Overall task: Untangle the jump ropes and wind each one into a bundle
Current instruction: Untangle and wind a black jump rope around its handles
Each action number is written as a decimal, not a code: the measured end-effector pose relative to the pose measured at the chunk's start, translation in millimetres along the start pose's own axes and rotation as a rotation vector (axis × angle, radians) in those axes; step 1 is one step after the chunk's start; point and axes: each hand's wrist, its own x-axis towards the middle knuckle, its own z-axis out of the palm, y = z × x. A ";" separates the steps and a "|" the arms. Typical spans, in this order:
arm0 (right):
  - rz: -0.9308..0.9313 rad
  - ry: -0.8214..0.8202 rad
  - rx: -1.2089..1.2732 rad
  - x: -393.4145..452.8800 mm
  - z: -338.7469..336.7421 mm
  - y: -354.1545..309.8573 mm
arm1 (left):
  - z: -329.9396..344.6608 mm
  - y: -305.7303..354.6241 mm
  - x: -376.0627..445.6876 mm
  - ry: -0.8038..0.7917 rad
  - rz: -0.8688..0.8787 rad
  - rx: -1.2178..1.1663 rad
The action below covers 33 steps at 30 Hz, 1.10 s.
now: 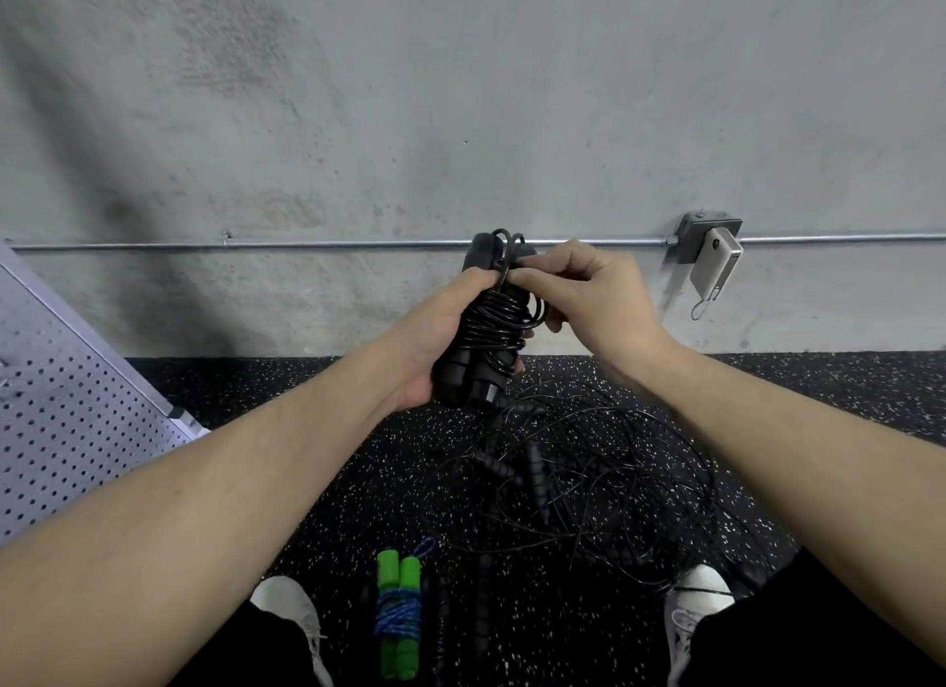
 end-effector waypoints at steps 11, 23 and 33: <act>0.146 -0.098 0.046 -3.2 -4.4 -8.4 | 0.9 -1.7 -6.1 -0.020 -0.043 0.064; 0.171 -0.033 0.031 -10.5 -3.2 -12.5 | 5.6 -3.3 -3.9 0.061 0.020 0.144; 0.231 -0.010 0.144 -11.8 6.2 -3.4 | 4.4 -5.5 5.3 0.085 0.047 0.086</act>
